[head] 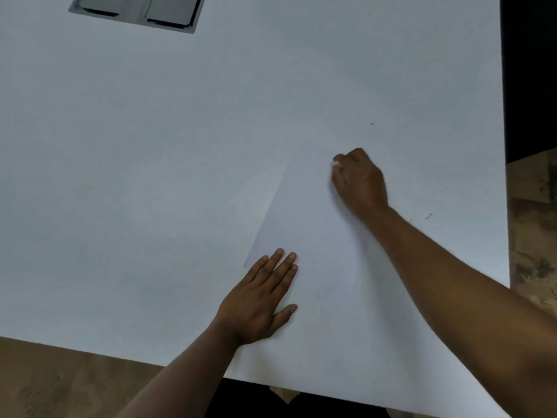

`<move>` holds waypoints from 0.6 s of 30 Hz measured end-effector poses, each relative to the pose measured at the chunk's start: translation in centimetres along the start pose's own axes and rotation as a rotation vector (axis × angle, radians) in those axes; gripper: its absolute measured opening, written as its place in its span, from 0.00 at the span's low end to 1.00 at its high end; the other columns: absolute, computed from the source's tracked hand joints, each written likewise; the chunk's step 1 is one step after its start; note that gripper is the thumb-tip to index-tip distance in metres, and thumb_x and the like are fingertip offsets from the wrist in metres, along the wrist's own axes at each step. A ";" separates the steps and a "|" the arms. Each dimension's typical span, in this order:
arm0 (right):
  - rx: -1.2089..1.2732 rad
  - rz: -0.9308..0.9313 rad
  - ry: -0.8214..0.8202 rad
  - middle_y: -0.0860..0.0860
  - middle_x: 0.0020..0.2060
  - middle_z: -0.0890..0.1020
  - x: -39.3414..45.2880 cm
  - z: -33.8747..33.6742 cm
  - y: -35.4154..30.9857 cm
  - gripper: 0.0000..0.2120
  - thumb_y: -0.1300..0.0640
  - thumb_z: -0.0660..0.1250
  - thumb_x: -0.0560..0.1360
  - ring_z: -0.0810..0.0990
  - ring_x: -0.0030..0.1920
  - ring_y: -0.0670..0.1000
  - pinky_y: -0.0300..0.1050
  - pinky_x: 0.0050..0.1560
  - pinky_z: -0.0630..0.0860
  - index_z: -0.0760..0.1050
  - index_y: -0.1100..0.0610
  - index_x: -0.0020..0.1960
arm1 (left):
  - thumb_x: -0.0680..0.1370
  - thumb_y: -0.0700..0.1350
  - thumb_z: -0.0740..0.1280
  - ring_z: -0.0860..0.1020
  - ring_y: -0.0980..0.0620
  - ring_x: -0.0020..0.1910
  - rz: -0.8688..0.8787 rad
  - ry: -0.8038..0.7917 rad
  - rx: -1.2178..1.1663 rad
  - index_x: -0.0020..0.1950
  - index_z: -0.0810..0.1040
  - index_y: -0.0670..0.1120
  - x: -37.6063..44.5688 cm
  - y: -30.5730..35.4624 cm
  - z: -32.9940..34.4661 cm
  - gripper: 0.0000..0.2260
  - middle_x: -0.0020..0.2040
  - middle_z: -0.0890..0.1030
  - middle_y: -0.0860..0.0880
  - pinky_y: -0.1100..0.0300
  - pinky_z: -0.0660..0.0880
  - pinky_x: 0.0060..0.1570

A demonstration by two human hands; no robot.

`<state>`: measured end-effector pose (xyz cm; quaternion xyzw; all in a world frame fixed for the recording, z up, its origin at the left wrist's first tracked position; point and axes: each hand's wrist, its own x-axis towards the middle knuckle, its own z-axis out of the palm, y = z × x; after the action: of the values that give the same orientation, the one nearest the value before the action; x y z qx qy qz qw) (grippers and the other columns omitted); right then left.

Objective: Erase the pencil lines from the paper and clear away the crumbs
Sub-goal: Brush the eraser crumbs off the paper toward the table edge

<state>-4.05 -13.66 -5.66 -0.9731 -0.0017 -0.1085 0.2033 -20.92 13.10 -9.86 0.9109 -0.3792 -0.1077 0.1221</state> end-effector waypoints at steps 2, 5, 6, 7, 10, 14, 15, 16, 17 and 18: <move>0.079 -0.073 -0.037 0.55 0.46 0.79 -3.1 0.1 -2.2 0.11 0.56 0.62 0.78 0.81 0.41 0.57 0.49 0.39 0.80 0.81 0.58 0.54 | 0.86 0.59 0.55 0.49 0.44 0.84 0.007 0.001 -0.001 0.83 0.57 0.42 0.1 0.0 0.0 0.31 0.85 0.53 0.45 0.47 0.52 0.80; 0.170 -0.229 -0.216 0.53 0.48 0.79 -9.1 0.6 -5.5 0.12 0.55 0.64 0.79 0.81 0.42 0.55 0.50 0.36 0.80 0.80 0.57 0.59 | 0.86 0.59 0.55 0.50 0.44 0.84 0.012 0.009 -0.003 0.83 0.58 0.41 0.1 0.0 0.1 0.31 0.84 0.54 0.45 0.47 0.53 0.81; 0.178 -0.263 -0.265 0.53 0.48 0.79 -10.7 0.7 -5.8 0.12 0.57 0.65 0.79 0.80 0.43 0.54 0.50 0.36 0.79 0.80 0.57 0.60 | 0.86 0.59 0.55 0.50 0.44 0.84 0.009 0.007 -0.001 0.83 0.58 0.41 0.1 0.0 0.1 0.31 0.84 0.54 0.45 0.47 0.52 0.81; 0.171 -0.287 -0.297 0.53 0.49 0.79 -11.8 0.8 -5.7 0.12 0.57 0.65 0.79 0.80 0.43 0.53 0.51 0.35 0.79 0.80 0.58 0.60 | 0.86 0.60 0.54 0.50 0.45 0.84 0.005 0.006 0.001 0.83 0.57 0.41 0.1 0.0 0.1 0.32 0.84 0.54 0.45 0.48 0.52 0.81; 0.093 -0.284 -0.263 0.54 0.46 0.79 -11.8 0.6 -3.5 0.10 0.57 0.62 0.80 0.80 0.42 0.55 0.52 0.33 0.79 0.80 0.59 0.55 | 0.86 0.60 0.54 0.49 0.44 0.84 0.011 0.003 0.017 0.83 0.56 0.41 0.1 -0.1 0.2 0.32 0.85 0.53 0.44 0.48 0.50 0.81; -0.013 -0.039 -0.109 0.55 0.42 0.77 -7.7 -0.1 0.0 0.19 0.50 0.55 0.80 0.78 0.39 0.56 0.51 0.34 0.78 0.79 0.61 0.50 | 0.86 0.60 0.52 0.47 0.44 0.84 0.018 -0.019 0.028 0.84 0.54 0.41 0.1 -0.2 0.1 0.32 0.85 0.51 0.45 0.48 0.49 0.80; -0.014 0.042 -0.084 0.54 0.42 0.77 -6.8 -0.6 0.7 0.20 0.49 0.54 0.80 0.78 0.38 0.56 0.48 0.35 0.76 0.79 0.62 0.50 | 0.86 0.60 0.52 0.47 0.44 0.84 0.018 -0.032 0.030 0.84 0.54 0.41 0.1 -0.2 0.1 0.32 0.85 0.50 0.45 0.48 0.49 0.80; -0.008 0.118 -0.058 0.54 0.42 0.77 -6.4 -1.0 1.1 0.19 0.50 0.55 0.79 0.78 0.37 0.56 0.44 0.36 0.74 0.79 0.62 0.51 | 0.86 0.60 0.52 0.46 0.44 0.84 0.018 -0.040 0.028 0.84 0.53 0.41 0.1 -0.3 0.1 0.32 0.85 0.50 0.45 0.48 0.49 0.80; 0.001 0.171 -0.020 0.55 0.43 0.77 -6.3 -1.5 1.2 0.16 0.53 0.58 0.79 0.79 0.37 0.56 0.41 0.37 0.72 0.80 0.62 0.52 | 0.86 0.60 0.52 0.46 0.45 0.84 0.020 -0.045 0.023 0.84 0.53 0.41 0.1 -0.3 0.1 0.32 0.85 0.49 0.45 0.48 0.48 0.80; 0.014 0.196 0.019 0.55 0.44 0.78 -6.6 -1.9 0.9 0.13 0.56 0.61 0.79 0.79 0.38 0.56 0.40 0.38 0.71 0.81 0.61 0.53 | 0.86 0.60 0.51 0.45 0.45 0.84 0.020 -0.049 0.013 0.84 0.52 0.42 0.1 -0.3 0.2 0.32 0.85 0.49 0.45 0.48 0.48 0.80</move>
<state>-10.89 -14.93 -5.72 -0.9660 0.0948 -0.0971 0.2200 -20.71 13.21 -10.17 0.9049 -0.3919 -0.1262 0.1081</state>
